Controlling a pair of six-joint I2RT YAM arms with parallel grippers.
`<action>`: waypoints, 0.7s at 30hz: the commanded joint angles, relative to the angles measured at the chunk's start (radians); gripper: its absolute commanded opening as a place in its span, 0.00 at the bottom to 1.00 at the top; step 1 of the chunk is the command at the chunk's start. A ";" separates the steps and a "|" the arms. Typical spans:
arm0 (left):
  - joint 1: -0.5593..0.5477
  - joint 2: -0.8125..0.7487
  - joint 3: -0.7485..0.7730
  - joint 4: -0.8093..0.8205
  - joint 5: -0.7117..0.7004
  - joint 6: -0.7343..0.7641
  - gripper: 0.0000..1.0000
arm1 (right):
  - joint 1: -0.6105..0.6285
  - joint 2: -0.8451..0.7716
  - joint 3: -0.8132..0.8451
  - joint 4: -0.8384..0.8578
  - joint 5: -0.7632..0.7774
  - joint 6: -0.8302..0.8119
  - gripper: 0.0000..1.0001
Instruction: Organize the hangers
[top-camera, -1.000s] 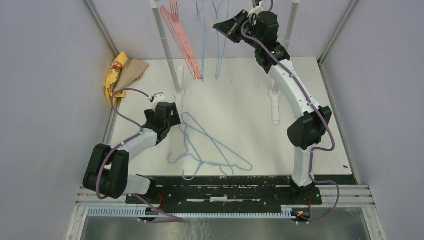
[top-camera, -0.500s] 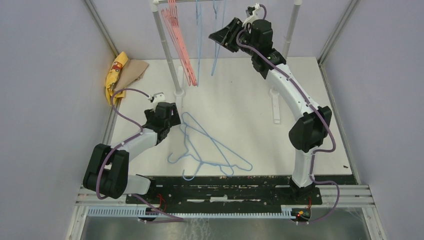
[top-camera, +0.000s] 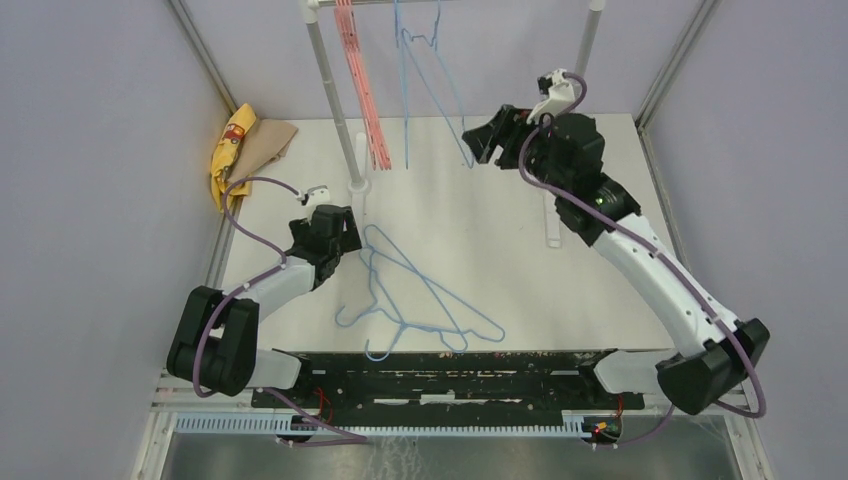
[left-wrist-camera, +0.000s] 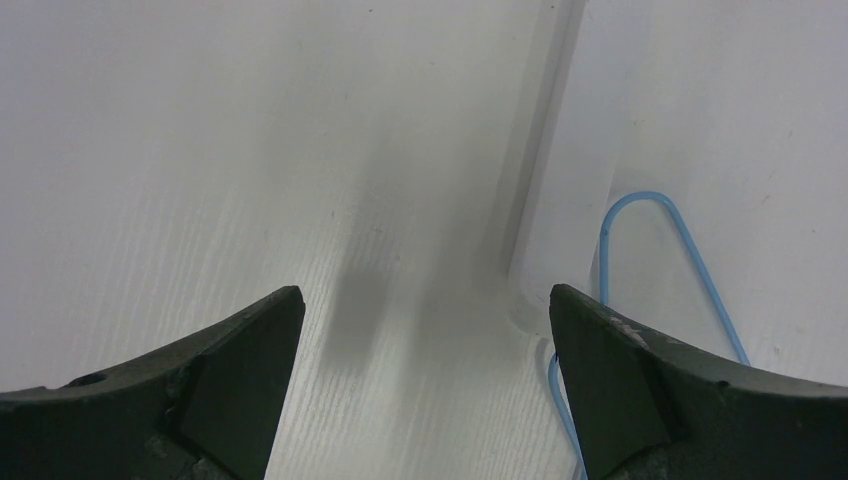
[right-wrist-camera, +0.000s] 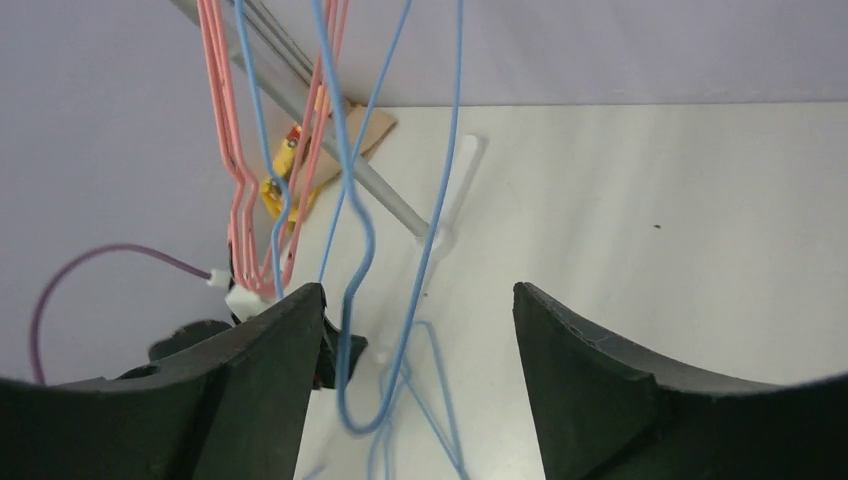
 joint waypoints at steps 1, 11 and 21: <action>0.002 0.016 0.029 0.020 -0.017 -0.030 0.99 | 0.128 -0.093 -0.134 -0.124 0.203 -0.231 0.77; 0.003 0.035 0.037 0.022 -0.006 -0.031 0.99 | 0.398 -0.093 -0.474 -0.183 0.235 -0.379 0.69; 0.002 0.032 0.038 0.017 -0.010 -0.030 0.99 | 0.684 0.157 -0.469 -0.092 0.118 -0.477 0.59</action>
